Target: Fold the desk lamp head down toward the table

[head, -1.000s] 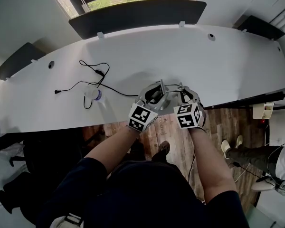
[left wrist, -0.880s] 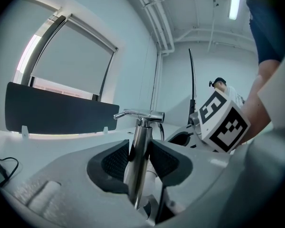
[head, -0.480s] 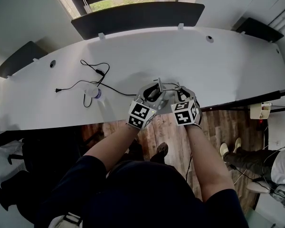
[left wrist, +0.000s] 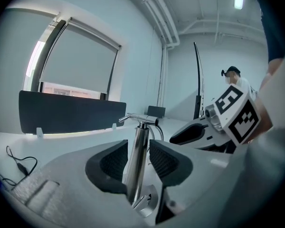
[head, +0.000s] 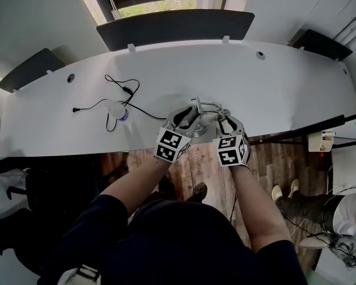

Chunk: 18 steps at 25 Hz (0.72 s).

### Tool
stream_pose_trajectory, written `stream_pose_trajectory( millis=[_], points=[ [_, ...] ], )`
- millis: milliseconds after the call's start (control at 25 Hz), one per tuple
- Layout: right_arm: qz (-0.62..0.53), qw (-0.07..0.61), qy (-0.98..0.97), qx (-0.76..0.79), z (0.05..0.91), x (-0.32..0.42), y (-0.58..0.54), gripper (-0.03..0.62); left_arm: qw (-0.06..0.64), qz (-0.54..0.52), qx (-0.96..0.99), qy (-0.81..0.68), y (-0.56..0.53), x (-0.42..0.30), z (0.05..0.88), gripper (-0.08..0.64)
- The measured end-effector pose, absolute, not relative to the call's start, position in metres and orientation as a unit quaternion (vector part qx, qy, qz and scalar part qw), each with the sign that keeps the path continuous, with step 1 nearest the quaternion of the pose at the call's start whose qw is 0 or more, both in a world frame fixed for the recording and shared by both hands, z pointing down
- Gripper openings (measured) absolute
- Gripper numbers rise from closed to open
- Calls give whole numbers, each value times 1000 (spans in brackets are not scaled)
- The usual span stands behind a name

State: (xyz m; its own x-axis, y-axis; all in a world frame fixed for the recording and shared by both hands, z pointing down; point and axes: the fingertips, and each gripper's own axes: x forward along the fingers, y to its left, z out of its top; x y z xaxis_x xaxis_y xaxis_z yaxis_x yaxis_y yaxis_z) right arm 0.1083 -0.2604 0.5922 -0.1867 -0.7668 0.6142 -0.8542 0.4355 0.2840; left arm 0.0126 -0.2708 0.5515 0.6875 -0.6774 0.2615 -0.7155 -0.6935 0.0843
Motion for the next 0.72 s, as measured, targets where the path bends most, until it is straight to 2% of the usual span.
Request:
stream_pose_trajectory(
  millis=[160, 440, 560, 720],
  points=[
    [57, 341, -789, 509, 582, 103, -230, 117, 90, 110, 913, -382, -249, 4, 548, 127],
    [88, 263, -813, 511, 543, 90, -197, 96, 73, 88, 929, -351, -203, 20, 504, 126],
    [91, 229, -828, 504, 519, 82, -183, 73, 64, 80, 938, -331, -181, 28, 480, 126],
    [91, 188, -849, 485, 491, 70, -160, 39, 75, 62, 941, -325, -156, 30, 455, 91]
  ],
)
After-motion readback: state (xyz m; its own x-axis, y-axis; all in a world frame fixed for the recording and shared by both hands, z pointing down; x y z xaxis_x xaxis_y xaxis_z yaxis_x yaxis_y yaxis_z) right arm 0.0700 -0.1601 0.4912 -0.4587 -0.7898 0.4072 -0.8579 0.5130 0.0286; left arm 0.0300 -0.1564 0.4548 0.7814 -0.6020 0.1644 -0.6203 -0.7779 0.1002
